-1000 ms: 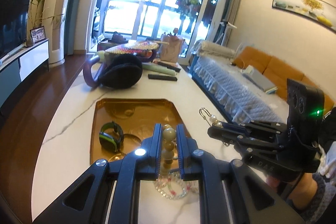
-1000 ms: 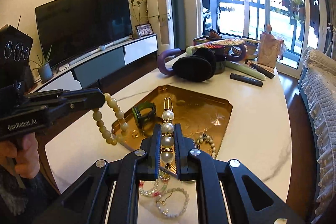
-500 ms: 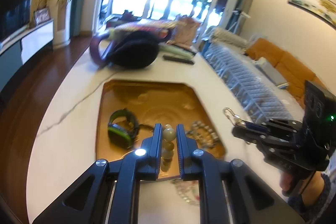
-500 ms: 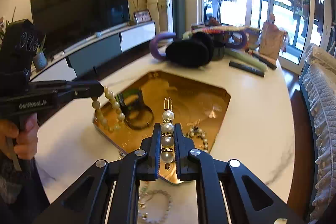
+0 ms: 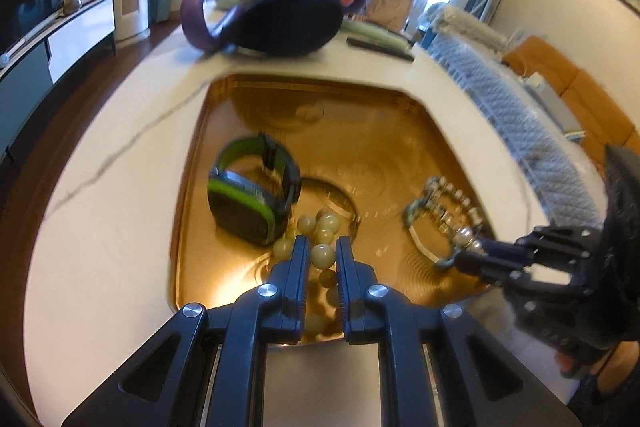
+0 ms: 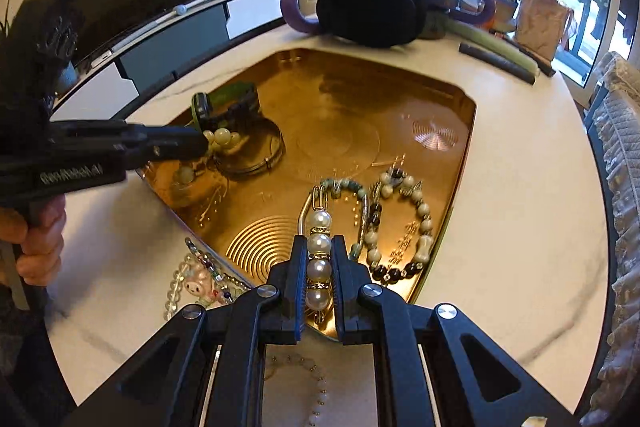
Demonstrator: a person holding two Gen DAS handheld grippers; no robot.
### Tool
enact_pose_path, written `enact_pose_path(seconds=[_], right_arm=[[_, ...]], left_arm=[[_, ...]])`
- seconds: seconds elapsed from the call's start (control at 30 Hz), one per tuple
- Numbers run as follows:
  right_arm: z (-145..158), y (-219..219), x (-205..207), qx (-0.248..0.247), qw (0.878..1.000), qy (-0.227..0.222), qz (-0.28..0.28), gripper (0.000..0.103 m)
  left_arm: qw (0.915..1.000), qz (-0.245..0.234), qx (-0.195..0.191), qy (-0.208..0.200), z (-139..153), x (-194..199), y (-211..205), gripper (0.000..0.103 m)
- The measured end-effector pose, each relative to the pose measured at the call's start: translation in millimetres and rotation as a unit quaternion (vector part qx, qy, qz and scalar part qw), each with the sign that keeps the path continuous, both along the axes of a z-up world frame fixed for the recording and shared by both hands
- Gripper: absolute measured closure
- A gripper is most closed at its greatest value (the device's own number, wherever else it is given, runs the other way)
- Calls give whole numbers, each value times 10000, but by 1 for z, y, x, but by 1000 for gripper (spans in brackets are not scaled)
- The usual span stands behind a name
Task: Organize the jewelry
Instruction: 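Carry the jade bracelet with the left tool into the tray while the right tool releases the pearl strand there, then grasp a white pearl bracelet with the right tool while the left tool grasps a clear crystal bracelet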
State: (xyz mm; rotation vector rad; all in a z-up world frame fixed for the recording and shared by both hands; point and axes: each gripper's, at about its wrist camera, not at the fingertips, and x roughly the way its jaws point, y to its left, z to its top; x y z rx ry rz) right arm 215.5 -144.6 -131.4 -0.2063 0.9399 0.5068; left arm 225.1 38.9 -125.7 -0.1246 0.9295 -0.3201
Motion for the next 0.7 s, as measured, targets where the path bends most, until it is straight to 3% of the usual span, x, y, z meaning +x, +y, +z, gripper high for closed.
enact_pose_path(seconds=[0.1,0.13,0.17,0.2,0.23,0.27,0.3,0.5,0.63,0.7], right_arm=[[0,0,-2,-20,10000,20,-22,86],[2,-2,-3,22,10000,7,-44,76],[6,-4,-5,82,9999,-24,-56,62],[11,-6,-8,137,9998,-90,-65,57],[16,-9,-13,183,9996,-185,-71,51],[21,-11,-18,213,9994,-254,-56,51],[25,-12,-21,232,9993,-296,-36,51],[26,-27,-50,177,9995,-248,-34,51],[22,-34,-62,23,9998,-173,-46,52],[19,-34,-66,-37,9999,-121,-18,59]], left_arm=[[9993,56,347,94,-4,-9,-6,87],[9990,48,435,39,-2,-15,-7,84],[9988,13,487,-69,2,-22,-8,76],[9985,-42,500,-203,8,-32,-9,69],[9982,-96,484,-338,14,-42,-10,52],[9978,-129,461,-459,18,-48,-11,37],[9973,-173,439,-568,22,-54,-12,34],[9930,-673,740,-629,16,-69,-33,34],[9921,-813,726,-615,14,-73,-41,41],[9916,-896,707,-607,13,-73,-45,49]])
